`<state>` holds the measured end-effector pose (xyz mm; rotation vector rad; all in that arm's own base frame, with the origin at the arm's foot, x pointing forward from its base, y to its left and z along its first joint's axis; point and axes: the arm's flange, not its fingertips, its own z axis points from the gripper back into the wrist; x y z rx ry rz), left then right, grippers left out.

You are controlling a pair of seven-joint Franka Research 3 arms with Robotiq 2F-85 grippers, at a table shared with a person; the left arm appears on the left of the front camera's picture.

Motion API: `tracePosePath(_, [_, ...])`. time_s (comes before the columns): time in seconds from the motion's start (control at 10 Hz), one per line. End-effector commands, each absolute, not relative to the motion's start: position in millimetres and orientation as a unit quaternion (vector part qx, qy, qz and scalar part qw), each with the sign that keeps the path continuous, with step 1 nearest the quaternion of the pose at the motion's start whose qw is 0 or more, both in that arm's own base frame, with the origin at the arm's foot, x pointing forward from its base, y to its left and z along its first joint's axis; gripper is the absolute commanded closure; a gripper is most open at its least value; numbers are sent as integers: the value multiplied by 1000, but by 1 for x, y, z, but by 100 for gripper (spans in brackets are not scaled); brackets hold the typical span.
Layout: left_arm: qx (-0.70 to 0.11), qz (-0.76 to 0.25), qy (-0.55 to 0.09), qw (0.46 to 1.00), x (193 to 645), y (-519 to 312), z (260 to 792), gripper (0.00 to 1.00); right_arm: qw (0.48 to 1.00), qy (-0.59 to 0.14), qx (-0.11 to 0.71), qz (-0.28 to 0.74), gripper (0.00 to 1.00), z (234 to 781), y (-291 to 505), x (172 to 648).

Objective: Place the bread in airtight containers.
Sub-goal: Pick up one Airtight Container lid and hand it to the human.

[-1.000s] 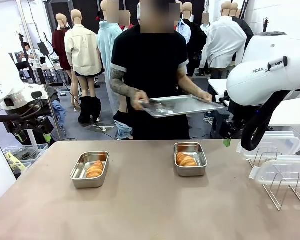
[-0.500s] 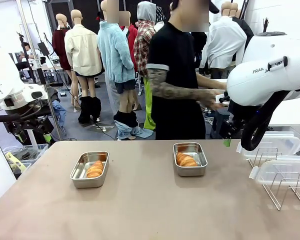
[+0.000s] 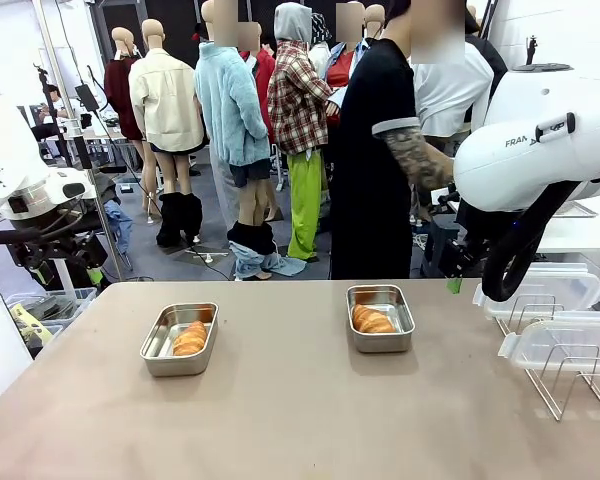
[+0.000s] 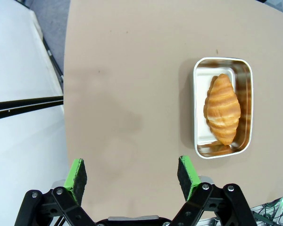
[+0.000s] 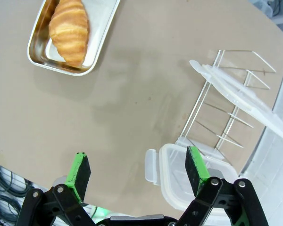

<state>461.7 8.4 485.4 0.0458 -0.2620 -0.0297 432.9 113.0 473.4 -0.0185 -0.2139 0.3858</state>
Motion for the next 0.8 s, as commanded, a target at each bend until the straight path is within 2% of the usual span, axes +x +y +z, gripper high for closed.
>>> tracePosePath(0.0, [26, -7, -131, 991, 459, 8, 485, 0, 977, -111, -11, 184, 0, 473, 115, 434])
tracePosePath(0.7, [26, -7, -131, 991, 459, 8, 485, 0, 977, -111, -11, 184, 0, 473, 115, 434])
